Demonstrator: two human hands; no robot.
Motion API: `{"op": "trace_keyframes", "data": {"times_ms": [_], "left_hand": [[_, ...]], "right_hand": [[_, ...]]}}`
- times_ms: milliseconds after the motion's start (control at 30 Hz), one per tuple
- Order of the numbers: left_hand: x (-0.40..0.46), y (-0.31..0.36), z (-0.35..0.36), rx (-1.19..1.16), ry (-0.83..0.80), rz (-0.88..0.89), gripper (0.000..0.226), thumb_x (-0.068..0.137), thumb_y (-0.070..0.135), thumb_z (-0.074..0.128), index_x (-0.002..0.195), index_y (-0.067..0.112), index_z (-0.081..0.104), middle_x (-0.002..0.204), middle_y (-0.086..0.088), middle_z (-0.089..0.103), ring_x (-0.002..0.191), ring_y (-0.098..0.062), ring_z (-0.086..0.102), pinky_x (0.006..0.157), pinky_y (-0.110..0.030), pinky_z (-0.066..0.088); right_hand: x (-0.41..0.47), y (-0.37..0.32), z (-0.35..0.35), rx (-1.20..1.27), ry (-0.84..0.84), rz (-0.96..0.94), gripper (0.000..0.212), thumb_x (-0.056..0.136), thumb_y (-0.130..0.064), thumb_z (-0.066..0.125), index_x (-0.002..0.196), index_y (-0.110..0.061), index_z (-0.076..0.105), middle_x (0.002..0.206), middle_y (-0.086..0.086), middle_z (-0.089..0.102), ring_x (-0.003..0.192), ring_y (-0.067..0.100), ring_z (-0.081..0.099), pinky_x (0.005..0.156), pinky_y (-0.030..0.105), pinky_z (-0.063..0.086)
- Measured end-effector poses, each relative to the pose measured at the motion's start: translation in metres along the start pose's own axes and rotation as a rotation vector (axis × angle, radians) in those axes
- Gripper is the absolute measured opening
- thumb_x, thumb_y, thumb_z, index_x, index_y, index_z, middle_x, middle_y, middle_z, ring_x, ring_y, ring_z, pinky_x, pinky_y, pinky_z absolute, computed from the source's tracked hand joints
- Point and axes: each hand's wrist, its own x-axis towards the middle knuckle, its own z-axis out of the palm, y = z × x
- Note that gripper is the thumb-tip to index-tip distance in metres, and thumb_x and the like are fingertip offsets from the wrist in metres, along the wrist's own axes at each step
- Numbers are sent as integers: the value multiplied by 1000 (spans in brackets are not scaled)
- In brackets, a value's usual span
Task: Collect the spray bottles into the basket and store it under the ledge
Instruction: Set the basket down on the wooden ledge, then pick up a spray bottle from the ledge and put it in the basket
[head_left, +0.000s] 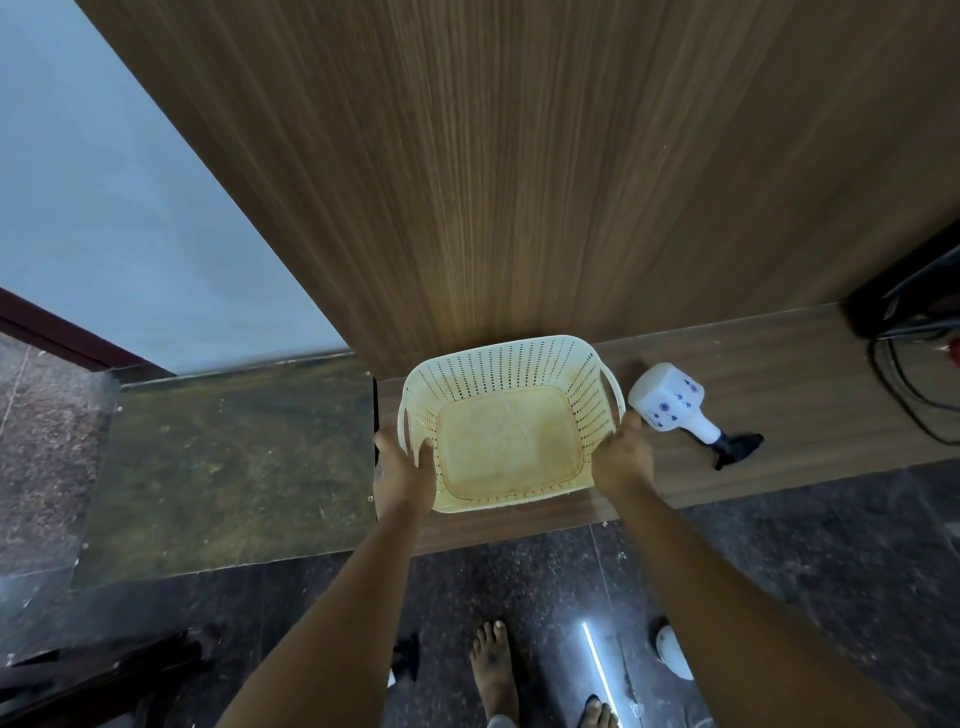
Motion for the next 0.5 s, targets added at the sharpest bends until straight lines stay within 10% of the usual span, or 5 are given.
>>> {"op": "trace_keyframes", "data": {"times_ms": [167,500], "left_hand": [[-28,9,11,257,202,340,71,87,36,61,143,5,30,151,-19,28,138,-39,28,106,-57,35],[-91,111,87,415,-23,1052,59,83,35,55,137,15,43,150,-6,38,132,-27,38,105,-45,37]], "right_hand": [[1,12,-13,165,177,-84,50,96,-36,46,137,-11,34,136,16,44,123,34,45,97,47,42],[58,103,-96,19,410,95,53,85,-19,66,129,2,45,131,31,41,122,47,38,99,47,35]]}}
